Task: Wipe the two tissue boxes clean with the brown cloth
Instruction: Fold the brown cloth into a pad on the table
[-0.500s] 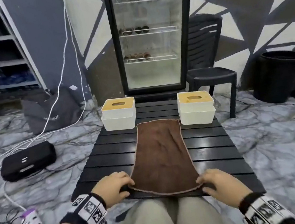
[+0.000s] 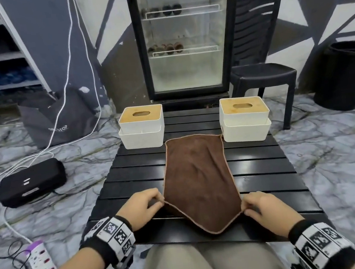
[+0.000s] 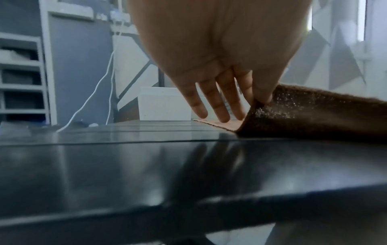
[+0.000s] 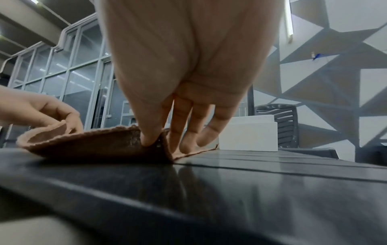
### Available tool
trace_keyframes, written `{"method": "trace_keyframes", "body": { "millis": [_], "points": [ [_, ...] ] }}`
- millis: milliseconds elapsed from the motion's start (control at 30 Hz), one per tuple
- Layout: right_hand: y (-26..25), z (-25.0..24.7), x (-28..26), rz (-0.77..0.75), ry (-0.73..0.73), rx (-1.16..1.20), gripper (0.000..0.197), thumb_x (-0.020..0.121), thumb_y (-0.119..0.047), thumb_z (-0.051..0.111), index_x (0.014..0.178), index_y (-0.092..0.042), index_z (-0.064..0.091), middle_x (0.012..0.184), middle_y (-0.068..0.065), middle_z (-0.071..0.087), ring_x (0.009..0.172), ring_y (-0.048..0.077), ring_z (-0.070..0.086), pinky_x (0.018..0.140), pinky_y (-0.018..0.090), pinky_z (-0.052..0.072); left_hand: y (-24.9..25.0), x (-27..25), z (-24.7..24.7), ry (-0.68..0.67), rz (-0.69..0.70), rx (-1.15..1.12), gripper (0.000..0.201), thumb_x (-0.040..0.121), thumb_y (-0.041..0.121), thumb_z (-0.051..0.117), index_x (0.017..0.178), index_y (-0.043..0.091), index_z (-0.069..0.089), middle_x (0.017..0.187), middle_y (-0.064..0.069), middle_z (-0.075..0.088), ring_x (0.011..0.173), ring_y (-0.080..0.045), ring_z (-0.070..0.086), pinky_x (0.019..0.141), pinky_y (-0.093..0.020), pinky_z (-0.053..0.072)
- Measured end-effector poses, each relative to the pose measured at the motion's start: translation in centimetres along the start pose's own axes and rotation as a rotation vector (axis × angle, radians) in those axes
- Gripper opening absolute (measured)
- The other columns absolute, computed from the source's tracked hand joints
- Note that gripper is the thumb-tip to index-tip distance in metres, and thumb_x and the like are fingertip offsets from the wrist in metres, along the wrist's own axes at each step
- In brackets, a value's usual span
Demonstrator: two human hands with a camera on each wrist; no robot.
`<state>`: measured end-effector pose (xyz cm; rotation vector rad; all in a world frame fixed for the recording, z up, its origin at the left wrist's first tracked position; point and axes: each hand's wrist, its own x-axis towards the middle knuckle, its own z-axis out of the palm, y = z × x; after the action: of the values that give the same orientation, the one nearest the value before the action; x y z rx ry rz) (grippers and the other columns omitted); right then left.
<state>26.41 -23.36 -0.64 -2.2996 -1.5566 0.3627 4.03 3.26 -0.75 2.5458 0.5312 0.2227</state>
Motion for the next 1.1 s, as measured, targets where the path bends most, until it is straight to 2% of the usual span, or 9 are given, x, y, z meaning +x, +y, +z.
{"method": "trace_keyframes", "body": {
  "millis": [67,133,200,333,500,667,900,1000,1100],
  "points": [
    [-0.3,-0.6,0.2,0.02,0.076,0.139,0.026,0.083,-0.012,0.06,0.073,-0.034,0.051,0.077,-0.009,0.063,0.072,0.002,0.055,0.069,0.011,0.04,0.4,0.2,-0.2,0.061,-0.06,-0.118,0.018,0.089,0.017,0.061,0.079,0.031,0.055,0.08,0.01,0.068,0.075,-0.002,0.063,0.073,-0.024,0.047],
    [-0.6,-1.3,0.4,0.039,0.129,0.226,0.034,0.082,-0.008,0.062,0.07,-0.037,0.05,0.07,-0.004,0.065,0.068,0.004,0.057,0.065,0.01,0.04,0.7,0.4,-0.4,0.105,-0.083,-0.199,0.016,0.09,0.013,0.06,0.08,0.025,0.055,0.078,0.007,0.069,0.076,-0.005,0.065,0.073,-0.026,0.049],
    [-0.8,-1.9,0.5,0.062,0.16,0.276,0.03,0.081,-0.007,0.063,0.07,-0.034,0.054,0.068,-0.003,0.065,0.067,0.005,0.058,0.066,0.013,0.042,1.0,0.5,-0.8,0.141,-0.088,-0.246,0.015,0.09,0.011,0.059,0.08,0.021,0.055,0.077,0.008,0.07,0.078,-0.007,0.066,0.076,-0.024,0.048],
    [-1.3,-3.7,0.2,0.086,0.202,0.351,0.022,0.08,-0.007,0.065,0.073,-0.027,0.061,0.067,0.0,0.065,0.066,0.008,0.06,0.068,0.02,0.046,1.9,0.2,-2.0,0.162,-0.087,-0.319,0.016,0.09,0.009,0.059,0.079,0.019,0.057,0.069,0.015,0.069,0.063,0.004,0.061,0.063,-0.01,0.042],
    [-2.2,-6.4,-1.9,0.013,0.149,0.438,0.022,0.08,-0.006,0.066,0.073,-0.026,0.062,0.07,0.003,0.069,0.063,0.01,0.064,0.064,0.015,0.046,2.8,-1.2,-4.2,0.057,-0.131,-0.46,0.011,0.092,0.009,0.056,0.083,0.015,0.057,0.072,-0.004,0.071,0.065,-0.013,0.065,0.065,-0.03,0.053],
    [-2.0,-8.4,-1.9,0.006,0.149,0.524,0.017,0.079,-0.005,0.067,0.075,-0.021,0.065,0.072,0.008,0.07,0.066,0.016,0.067,0.066,0.02,0.05,3.5,-1.2,-5.8,-0.017,-0.164,-0.535,0.011,0.094,0.008,0.054,0.085,0.014,0.056,0.075,-0.007,0.072,0.069,-0.015,0.07,0.062,-0.023,0.053],
    [0.2,-8.3,4.6,0.118,0.234,0.443,0.016,0.081,-0.008,0.066,0.073,-0.021,0.063,0.06,0.003,0.067,0.059,0.012,0.064,0.066,0.021,0.05,1.9,4.6,-5.5,0.045,-0.281,-0.47,0.012,0.093,0.01,0.056,0.081,0.012,0.057,0.066,-0.004,0.068,0.06,-0.012,0.064,0.056,-0.022,0.047],
    [1.8,-7.8,8.5,0.188,0.271,0.4,0.016,0.081,-0.008,0.065,0.071,-0.021,0.062,0.056,-0.002,0.065,0.05,0.003,0.059,0.056,0.008,0.043,0.4,8.2,-5.1,0.072,-0.332,-0.38,0.011,0.09,0.013,0.061,0.079,0.013,0.062,0.074,-0.01,0.069,0.065,-0.017,0.062,0.058,-0.023,0.045],
    [3.5,-7.1,12.2,0.251,0.265,0.335,0.018,0.081,-0.009,0.064,0.07,-0.022,0.061,0.063,0.006,0.066,0.056,0.007,0.06,0.054,0.009,0.041,-0.9,11.5,-4.5,0.065,-0.358,-0.272,0.017,0.088,0.019,0.064,0.072,0.019,0.063,0.067,-0.004,0.067,0.056,-0.01,0.058,0.052,-0.016,0.041]
  ]
}}
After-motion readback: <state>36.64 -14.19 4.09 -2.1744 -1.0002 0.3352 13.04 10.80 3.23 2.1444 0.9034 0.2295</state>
